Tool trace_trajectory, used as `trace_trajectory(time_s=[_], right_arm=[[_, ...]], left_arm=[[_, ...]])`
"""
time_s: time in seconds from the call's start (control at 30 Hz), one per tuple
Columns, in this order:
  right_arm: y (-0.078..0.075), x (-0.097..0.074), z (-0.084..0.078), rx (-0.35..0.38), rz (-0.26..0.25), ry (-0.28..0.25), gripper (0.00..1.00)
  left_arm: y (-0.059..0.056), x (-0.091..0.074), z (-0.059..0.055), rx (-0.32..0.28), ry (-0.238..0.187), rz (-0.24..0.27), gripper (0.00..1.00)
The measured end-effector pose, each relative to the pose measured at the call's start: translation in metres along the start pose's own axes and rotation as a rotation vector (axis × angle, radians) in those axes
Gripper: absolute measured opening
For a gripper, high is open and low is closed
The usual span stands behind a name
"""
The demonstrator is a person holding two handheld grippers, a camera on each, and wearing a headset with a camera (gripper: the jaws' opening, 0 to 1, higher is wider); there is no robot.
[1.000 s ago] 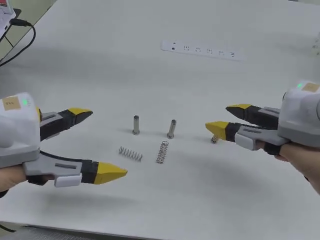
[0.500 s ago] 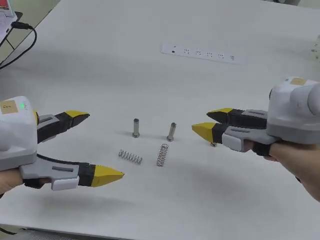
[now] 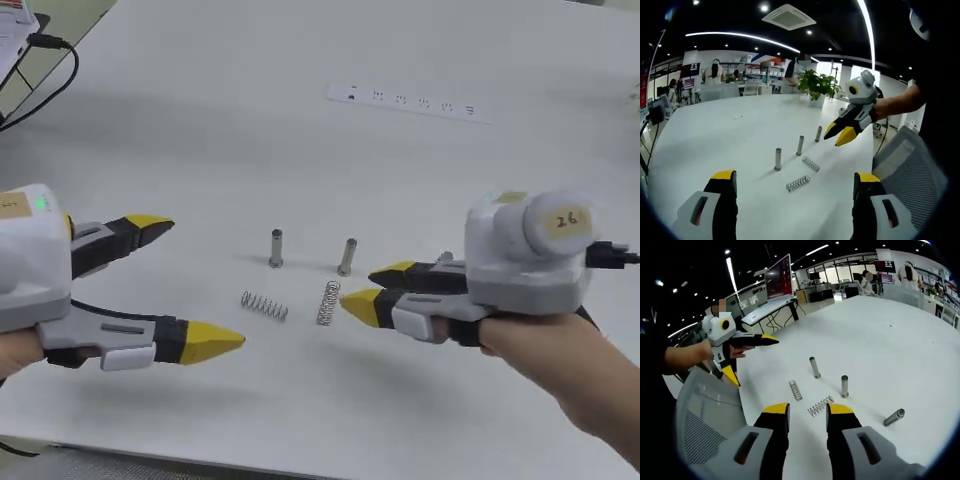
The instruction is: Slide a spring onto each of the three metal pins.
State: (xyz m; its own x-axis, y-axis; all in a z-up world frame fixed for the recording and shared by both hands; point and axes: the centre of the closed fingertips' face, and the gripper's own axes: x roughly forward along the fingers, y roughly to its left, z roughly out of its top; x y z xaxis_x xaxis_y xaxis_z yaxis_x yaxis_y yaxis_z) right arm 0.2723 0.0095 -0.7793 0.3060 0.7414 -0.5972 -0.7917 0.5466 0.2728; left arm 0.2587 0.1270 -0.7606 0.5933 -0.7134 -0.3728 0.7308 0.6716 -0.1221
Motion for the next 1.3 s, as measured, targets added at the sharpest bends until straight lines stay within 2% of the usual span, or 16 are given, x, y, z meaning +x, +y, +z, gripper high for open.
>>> trace_trajectory(time_s=[0.13, 0.37, 0.47, 0.57, 0.67, 0.77, 0.93, 1.0, 1.07, 1.3], right_arm=[[0.001, 0.011, -0.005, 0.033, -0.010, 0.024, 0.29], [-0.013, 0.027, -0.009, 0.120, -0.101, 0.041, 0.31], [-0.021, 0.031, -0.014, 0.107, -0.158, 0.059, 0.31], [-0.026, 0.035, -0.017, 0.147, -0.179, 0.057, 0.30], [-0.027, 0.042, -0.019, 0.185, -0.172, 0.058, 0.29], [-0.029, 0.048, -0.022, 0.168, -0.201, 0.079, 0.29], [-0.030, 0.054, -0.024, 0.166, -0.220, 0.089, 0.29], [-0.028, 0.058, -0.026, 0.147, -0.224, 0.104, 0.29], [-0.029, 0.060, -0.031, 0.082, -0.244, 0.135, 0.29], [-0.030, 0.059, -0.036, 0.038, -0.255, 0.140, 0.23]], left_arm=[[0.001, -0.001, -0.002, -0.003, 0.002, 0.003, 0.94], [0.002, -0.001, -0.006, -0.008, 0.007, 0.005, 0.94], [0.002, -0.002, -0.008, -0.010, 0.010, 0.007, 0.94], [0.003, -0.002, -0.010, -0.014, 0.014, 0.007, 0.94], [0.002, -0.002, -0.012, -0.015, 0.017, 0.006, 0.93], [0.001, -0.002, -0.013, -0.016, 0.020, 0.006, 0.93], [0.002, -0.003, -0.013, -0.018, 0.019, 0.007, 0.93], [0.003, -0.003, -0.014, -0.020, 0.021, 0.009, 0.93], [0.004, -0.003, -0.014, -0.020, 0.022, 0.010, 0.93], [0.005, -0.003, -0.015, -0.023, 0.021, 0.011, 0.93]])
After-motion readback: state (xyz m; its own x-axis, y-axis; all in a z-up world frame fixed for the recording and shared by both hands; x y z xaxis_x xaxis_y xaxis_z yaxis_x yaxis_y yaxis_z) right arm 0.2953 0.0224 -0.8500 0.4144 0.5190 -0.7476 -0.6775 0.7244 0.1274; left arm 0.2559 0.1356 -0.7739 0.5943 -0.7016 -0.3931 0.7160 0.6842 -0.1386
